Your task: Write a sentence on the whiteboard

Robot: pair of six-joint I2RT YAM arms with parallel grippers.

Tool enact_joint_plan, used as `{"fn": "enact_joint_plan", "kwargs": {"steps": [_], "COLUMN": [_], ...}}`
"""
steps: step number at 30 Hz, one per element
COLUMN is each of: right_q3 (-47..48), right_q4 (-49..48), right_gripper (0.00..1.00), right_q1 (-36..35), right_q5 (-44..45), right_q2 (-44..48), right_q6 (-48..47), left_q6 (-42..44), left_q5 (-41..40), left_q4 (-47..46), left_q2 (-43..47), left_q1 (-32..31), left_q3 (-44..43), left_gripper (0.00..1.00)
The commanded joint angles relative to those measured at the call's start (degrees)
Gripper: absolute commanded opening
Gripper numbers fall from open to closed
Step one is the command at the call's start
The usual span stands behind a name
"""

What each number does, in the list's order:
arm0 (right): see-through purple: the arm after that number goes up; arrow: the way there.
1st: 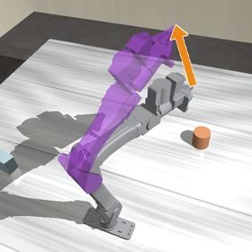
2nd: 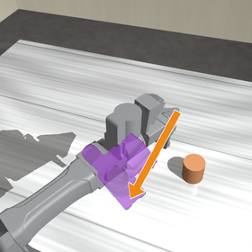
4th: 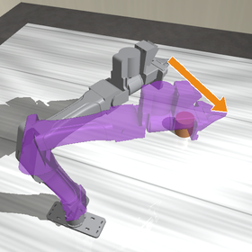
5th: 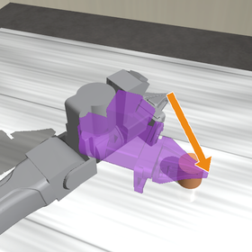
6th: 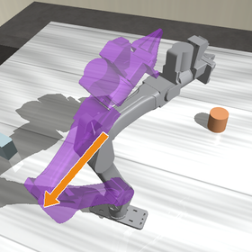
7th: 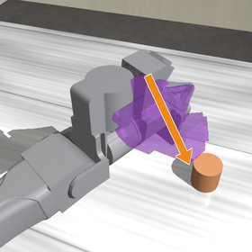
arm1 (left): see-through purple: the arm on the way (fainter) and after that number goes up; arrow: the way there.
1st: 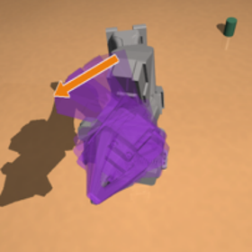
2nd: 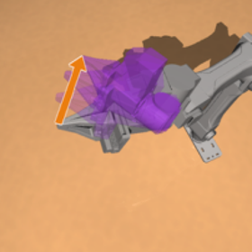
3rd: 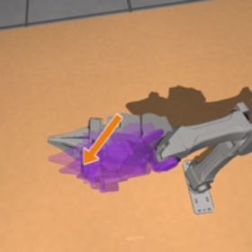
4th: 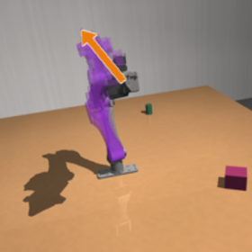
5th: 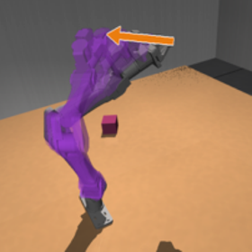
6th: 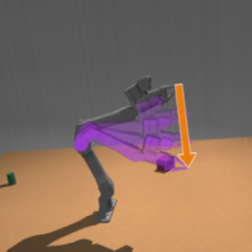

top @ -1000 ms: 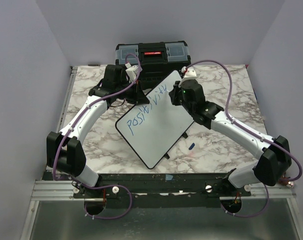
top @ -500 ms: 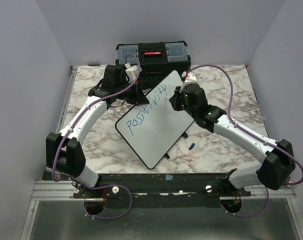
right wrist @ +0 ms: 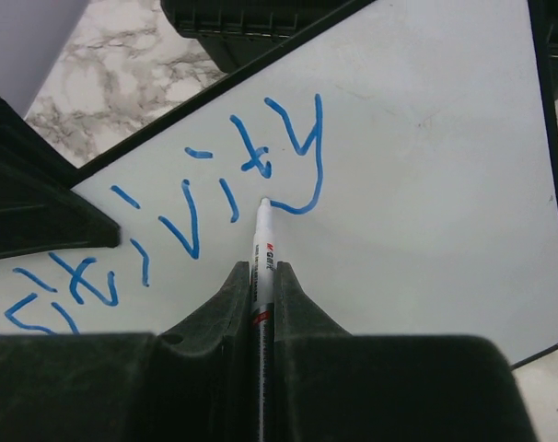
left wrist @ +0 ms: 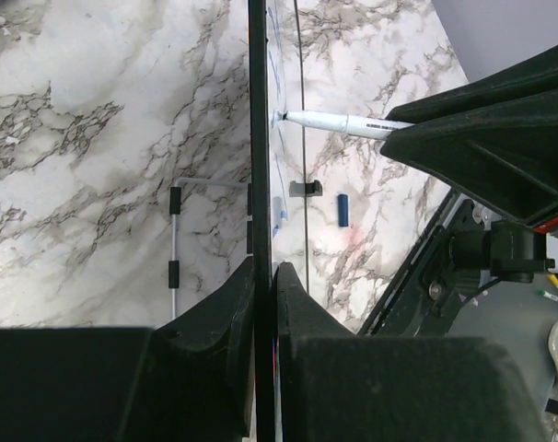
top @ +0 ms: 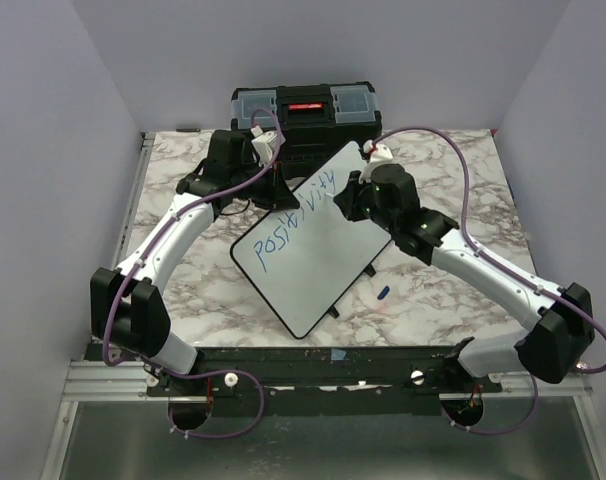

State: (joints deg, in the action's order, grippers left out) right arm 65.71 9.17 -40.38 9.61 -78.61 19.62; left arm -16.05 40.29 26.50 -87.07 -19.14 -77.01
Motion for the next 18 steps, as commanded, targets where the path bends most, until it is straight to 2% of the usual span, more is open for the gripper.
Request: {"fn": "enact_joint_plan", "kwargs": {"steps": [1, 9, 18], "right_q3": [1.78, -1.98, -4.64], "right_q4": [0.17, -2.46, -0.83], "right_gripper": [0.01, 0.01, 0.01], "right_q1": [-0.22, -0.27, -0.17], "right_q5": [-2.37, -7.7, -7.49], "right_q2": [4.56, 12.91, 13.49], "right_q6": [-2.19, -2.61, -2.04], "left_q6": [3.79, 3.66, 2.97], "left_q5": [0.07, -0.55, -2.84], "left_q4": [-0.77, -0.97, -1.74], "left_q2": [3.03, 2.88, 2.63], "left_q1": [-1.43, -1.43, -1.43], "left_q3": [0.37, 0.66, 0.93], "left_gripper": [0.0, 0.0, 0.0]}}
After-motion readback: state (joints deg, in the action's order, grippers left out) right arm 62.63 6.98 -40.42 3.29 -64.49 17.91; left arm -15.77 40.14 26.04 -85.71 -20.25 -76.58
